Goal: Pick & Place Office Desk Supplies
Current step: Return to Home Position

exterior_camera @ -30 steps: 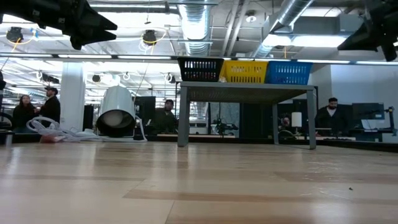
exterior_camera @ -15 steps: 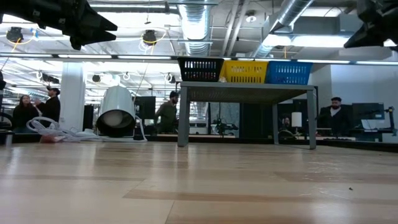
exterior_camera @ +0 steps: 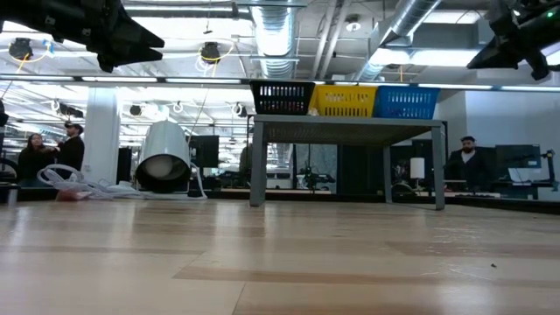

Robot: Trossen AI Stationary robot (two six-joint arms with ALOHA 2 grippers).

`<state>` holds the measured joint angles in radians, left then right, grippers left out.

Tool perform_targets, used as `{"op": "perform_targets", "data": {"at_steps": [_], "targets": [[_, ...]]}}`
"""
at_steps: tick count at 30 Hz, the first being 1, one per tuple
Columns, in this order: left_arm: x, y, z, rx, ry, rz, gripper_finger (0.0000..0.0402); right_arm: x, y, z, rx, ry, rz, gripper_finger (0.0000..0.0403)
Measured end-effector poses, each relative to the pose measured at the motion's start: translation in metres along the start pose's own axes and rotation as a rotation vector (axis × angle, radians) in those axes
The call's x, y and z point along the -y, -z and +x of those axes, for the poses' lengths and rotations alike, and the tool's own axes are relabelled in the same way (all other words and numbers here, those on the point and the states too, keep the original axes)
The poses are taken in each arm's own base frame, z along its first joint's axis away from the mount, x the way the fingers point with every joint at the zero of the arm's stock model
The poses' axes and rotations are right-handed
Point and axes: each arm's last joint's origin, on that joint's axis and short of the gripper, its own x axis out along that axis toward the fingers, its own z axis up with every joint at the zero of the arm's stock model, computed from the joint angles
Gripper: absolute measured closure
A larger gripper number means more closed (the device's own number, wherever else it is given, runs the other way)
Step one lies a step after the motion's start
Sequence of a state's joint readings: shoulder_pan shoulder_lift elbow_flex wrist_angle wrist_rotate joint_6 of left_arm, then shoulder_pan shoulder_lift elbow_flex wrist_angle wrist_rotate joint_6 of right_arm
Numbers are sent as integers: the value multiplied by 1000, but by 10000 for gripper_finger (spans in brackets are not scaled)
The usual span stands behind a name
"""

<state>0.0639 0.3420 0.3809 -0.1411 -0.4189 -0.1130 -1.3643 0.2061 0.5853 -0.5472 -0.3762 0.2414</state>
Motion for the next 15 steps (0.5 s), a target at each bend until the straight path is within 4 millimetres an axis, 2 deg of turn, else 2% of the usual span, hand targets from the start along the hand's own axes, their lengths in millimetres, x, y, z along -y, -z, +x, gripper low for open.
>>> {"op": "perform_targets", "data": {"at_steps": [15], "targets": [[-2,0,0,6,-52,3,207,-1,-1,5,45,-124,35,403]]}}
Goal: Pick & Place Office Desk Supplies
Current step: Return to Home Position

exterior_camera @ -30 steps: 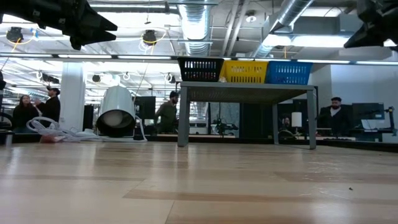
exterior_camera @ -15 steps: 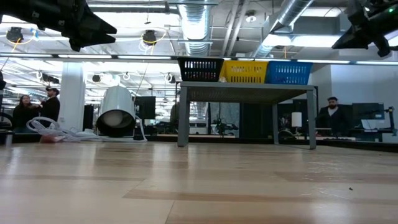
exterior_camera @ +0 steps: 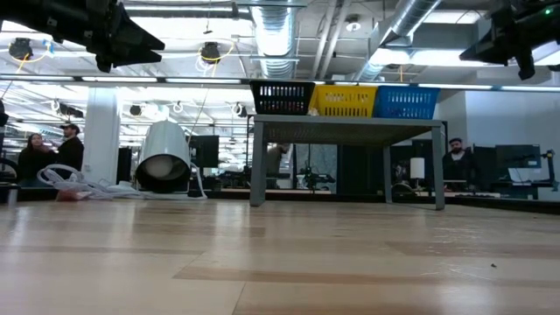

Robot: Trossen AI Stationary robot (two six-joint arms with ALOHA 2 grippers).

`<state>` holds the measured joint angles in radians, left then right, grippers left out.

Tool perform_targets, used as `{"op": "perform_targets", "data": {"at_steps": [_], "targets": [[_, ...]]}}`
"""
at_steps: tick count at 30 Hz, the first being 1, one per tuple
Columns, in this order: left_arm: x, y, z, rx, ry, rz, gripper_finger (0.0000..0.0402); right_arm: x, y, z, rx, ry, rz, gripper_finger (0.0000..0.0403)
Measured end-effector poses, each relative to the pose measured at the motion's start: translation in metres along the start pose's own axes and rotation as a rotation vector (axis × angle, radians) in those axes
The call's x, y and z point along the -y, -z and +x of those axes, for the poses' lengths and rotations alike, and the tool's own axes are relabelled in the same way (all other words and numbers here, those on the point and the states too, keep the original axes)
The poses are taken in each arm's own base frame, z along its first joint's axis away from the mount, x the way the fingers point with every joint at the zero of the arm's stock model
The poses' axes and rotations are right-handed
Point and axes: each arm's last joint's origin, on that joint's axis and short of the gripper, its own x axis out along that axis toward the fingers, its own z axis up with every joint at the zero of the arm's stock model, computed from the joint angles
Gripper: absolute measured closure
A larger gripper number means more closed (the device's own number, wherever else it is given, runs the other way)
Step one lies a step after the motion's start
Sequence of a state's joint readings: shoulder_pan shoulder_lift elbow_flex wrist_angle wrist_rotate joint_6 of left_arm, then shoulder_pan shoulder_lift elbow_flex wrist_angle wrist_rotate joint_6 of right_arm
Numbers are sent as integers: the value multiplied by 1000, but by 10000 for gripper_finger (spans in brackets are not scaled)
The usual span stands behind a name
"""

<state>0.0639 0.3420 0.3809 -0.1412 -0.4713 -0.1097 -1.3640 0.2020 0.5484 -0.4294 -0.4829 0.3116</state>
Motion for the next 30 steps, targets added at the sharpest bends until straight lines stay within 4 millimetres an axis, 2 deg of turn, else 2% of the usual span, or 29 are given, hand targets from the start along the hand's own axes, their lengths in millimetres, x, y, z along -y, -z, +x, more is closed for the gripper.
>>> {"op": "perform_targets", "data": {"at_steps": [26,30], "targets": [[0,-1,0,9,1,-5,207,-2,1,0,-26,-80,-4,403],[0,-1,0,9,2,-5,207,-4,2,0,-49,-140,9,403]]}}
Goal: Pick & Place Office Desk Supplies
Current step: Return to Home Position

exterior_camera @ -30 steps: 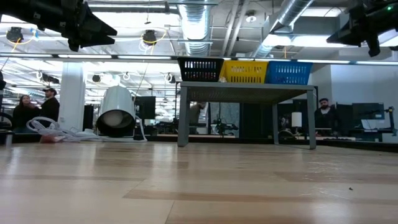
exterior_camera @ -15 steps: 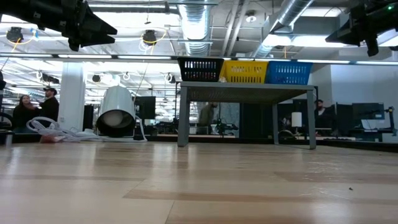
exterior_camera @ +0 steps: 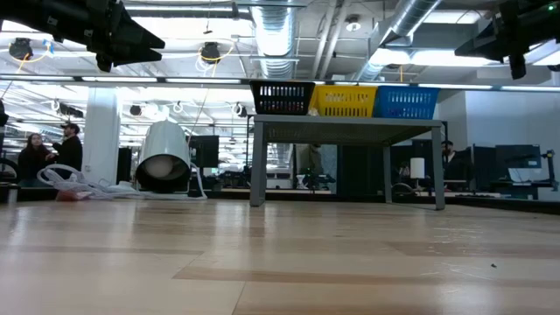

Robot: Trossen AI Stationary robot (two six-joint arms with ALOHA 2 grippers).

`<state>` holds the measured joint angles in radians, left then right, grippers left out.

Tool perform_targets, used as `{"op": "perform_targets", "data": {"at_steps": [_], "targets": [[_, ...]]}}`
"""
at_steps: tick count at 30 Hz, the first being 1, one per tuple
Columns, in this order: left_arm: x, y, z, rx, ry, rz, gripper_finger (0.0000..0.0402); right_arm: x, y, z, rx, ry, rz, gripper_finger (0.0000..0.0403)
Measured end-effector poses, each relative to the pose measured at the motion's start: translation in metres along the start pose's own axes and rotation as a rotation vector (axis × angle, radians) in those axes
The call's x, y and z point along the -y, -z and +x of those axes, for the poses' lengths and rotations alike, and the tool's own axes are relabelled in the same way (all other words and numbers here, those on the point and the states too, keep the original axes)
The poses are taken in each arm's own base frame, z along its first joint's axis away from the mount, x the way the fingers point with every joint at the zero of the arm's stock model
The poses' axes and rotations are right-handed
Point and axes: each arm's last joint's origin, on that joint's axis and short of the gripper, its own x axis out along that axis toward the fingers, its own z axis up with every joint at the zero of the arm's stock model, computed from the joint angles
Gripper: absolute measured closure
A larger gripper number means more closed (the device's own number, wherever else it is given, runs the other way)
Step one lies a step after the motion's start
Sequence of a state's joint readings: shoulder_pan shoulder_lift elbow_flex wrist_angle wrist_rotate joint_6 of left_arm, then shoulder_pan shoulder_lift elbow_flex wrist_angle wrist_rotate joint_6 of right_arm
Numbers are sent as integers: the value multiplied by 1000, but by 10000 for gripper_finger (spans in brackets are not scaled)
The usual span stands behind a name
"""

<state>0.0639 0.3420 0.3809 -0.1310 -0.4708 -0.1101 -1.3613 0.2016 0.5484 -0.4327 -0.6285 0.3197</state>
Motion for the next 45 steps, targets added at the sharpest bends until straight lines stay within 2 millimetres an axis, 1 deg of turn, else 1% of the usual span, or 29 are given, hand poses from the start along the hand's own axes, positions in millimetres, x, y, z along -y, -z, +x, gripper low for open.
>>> {"op": "perform_targets", "data": {"at_steps": [4,6,9,13,21,26,29,33,37,39,43,45], "targets": [[0,0,0,0,0,0,207,-3,1,0,-23,-69,17,403],[0,0,0,0,0,0,207,-8,2,1,-38,-120,8,403],[0,0,0,-1,0,1,207,-14,2,2,-28,-153,-28,403],[1,-1,1,4,1,-2,207,-22,5,3,-43,-199,-32,403],[1,0,3,-5,0,2,207,-38,15,2,-85,-265,-144,403],[1,0,3,-3,0,2,207,-41,30,-2,-93,-266,-214,403],[1,0,3,-4,0,2,207,-39,50,-2,-119,-278,-242,403],[1,0,3,-4,0,2,207,-36,67,-2,-100,-335,-219,403],[2,0,3,1,1,-1,207,-36,80,1,-82,-369,-180,403],[1,0,3,1,0,-1,207,-36,90,4,-110,-376,-189,403],[1,0,3,1,1,0,207,-38,114,12,-125,-457,-200,403],[1,0,3,1,0,0,207,-38,122,15,-124,-483,-200,403]]}}
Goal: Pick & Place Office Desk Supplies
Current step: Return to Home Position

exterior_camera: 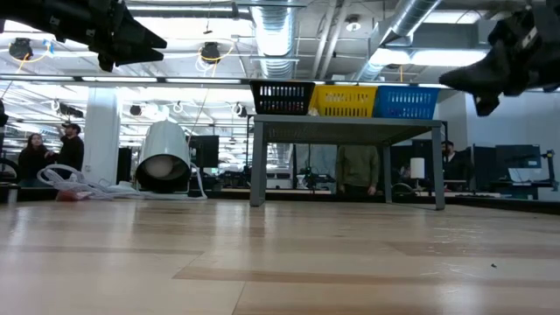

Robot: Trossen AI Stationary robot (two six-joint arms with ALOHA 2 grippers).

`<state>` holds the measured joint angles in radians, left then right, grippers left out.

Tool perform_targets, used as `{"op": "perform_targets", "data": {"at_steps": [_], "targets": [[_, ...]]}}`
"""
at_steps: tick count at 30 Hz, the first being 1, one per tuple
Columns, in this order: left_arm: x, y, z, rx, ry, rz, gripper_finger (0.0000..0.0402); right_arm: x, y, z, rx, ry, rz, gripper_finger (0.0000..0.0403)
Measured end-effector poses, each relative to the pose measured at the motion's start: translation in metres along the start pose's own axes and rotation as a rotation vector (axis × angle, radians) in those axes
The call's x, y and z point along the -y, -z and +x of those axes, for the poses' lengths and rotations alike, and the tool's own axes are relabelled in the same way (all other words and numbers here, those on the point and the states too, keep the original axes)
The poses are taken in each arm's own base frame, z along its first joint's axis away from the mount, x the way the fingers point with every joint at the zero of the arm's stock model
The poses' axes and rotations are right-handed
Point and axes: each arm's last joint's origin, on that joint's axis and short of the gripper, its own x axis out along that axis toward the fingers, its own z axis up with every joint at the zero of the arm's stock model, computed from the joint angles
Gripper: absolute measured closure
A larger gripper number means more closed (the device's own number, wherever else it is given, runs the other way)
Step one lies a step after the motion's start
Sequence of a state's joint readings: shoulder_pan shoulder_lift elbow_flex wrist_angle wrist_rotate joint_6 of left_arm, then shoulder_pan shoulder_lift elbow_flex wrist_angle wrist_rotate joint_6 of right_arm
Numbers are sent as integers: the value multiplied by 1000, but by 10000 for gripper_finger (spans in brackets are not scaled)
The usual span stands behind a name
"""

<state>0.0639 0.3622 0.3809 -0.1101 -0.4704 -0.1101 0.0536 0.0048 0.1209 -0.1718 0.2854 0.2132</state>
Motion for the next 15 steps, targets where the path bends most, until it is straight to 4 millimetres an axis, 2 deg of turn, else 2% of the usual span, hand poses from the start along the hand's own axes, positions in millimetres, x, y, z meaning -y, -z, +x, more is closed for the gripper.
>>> {"op": "perform_targets", "data": {"at_steps": [3,8,15], "targets": [[0,0,0,0,0,0,207,1,14,5,-13,-32,-26,403],[0,0,0,-1,0,0,207,-2,16,6,-11,-133,-100,403],[0,0,0,-1,0,0,207,-2,17,6,-27,-133,-133,403]]}}
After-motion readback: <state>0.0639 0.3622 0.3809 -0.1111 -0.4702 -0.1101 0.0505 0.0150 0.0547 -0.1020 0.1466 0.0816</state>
